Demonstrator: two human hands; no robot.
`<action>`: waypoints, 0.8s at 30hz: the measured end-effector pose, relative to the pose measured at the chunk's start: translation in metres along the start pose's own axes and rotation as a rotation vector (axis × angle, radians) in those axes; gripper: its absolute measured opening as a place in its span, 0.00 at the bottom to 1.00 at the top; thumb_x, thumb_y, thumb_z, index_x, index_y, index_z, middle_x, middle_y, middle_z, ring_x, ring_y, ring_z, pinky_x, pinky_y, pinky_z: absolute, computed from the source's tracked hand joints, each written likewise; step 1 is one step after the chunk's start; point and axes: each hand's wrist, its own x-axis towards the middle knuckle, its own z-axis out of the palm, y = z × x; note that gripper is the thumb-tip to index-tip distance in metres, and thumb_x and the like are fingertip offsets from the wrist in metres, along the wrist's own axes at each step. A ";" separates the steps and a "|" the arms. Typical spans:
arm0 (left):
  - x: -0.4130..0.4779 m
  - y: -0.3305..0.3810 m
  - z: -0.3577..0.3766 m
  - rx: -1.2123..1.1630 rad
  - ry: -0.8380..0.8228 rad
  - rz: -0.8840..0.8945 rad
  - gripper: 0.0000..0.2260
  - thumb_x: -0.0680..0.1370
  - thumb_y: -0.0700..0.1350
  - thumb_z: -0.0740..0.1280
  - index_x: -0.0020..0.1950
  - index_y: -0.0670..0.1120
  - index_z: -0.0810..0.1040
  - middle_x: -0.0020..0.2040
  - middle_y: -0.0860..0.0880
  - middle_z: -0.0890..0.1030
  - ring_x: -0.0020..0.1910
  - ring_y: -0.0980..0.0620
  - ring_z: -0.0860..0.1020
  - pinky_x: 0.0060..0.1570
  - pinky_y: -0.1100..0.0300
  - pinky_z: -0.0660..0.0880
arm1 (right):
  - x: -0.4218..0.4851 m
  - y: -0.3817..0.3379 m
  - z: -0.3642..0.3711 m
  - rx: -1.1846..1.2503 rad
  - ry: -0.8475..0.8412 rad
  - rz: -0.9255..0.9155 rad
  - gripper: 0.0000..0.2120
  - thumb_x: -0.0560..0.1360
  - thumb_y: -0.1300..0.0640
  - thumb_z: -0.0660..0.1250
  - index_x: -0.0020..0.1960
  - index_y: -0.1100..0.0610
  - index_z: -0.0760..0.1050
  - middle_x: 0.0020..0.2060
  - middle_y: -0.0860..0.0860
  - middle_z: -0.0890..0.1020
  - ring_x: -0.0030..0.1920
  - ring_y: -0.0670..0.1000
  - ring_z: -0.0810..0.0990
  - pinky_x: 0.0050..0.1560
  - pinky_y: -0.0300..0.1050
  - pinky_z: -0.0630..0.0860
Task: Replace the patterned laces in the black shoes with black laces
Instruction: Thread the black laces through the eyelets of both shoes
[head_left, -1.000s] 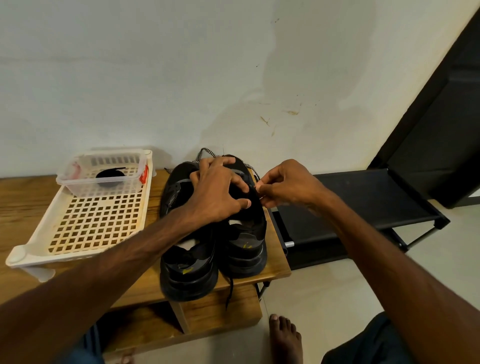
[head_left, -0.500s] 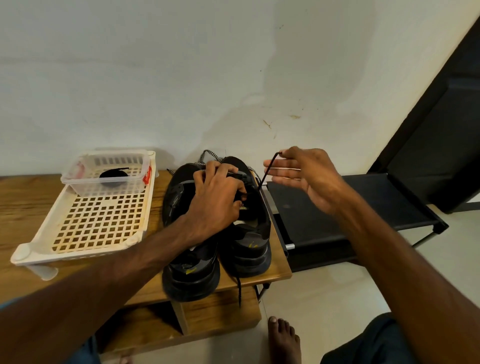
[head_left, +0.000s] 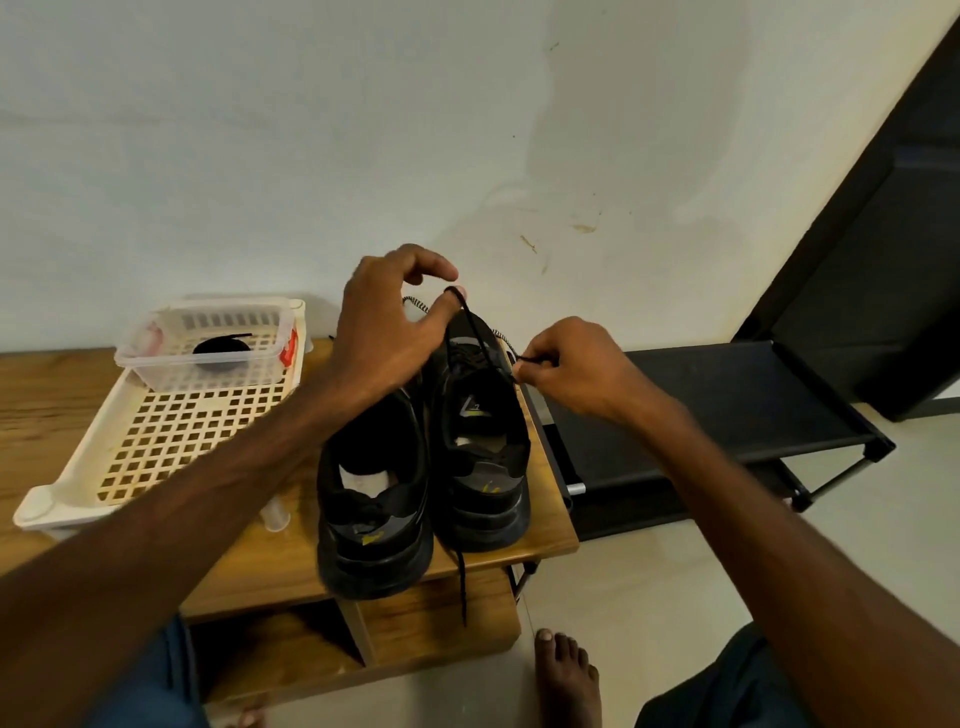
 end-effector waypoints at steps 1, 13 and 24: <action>0.000 -0.001 0.001 0.014 -0.064 -0.005 0.05 0.77 0.47 0.73 0.53 0.52 0.84 0.51 0.59 0.83 0.52 0.58 0.78 0.51 0.64 0.71 | 0.001 -0.001 -0.002 -0.002 0.037 -0.004 0.12 0.81 0.54 0.68 0.47 0.62 0.85 0.38 0.55 0.85 0.33 0.46 0.75 0.32 0.30 0.68; -0.017 -0.009 0.017 0.227 -0.451 -0.070 0.06 0.75 0.48 0.76 0.51 0.53 0.85 0.50 0.56 0.84 0.51 0.58 0.80 0.58 0.55 0.78 | -0.007 -0.006 -0.027 0.789 0.145 0.051 0.12 0.83 0.52 0.65 0.54 0.61 0.80 0.33 0.46 0.78 0.30 0.43 0.74 0.34 0.39 0.71; -0.020 -0.006 0.017 0.291 -0.377 -0.139 0.15 0.72 0.51 0.79 0.54 0.49 0.81 0.47 0.55 0.83 0.38 0.63 0.78 0.43 0.69 0.72 | 0.004 0.002 -0.005 0.009 -0.093 0.036 0.12 0.81 0.51 0.69 0.47 0.57 0.86 0.40 0.55 0.85 0.36 0.49 0.78 0.36 0.40 0.71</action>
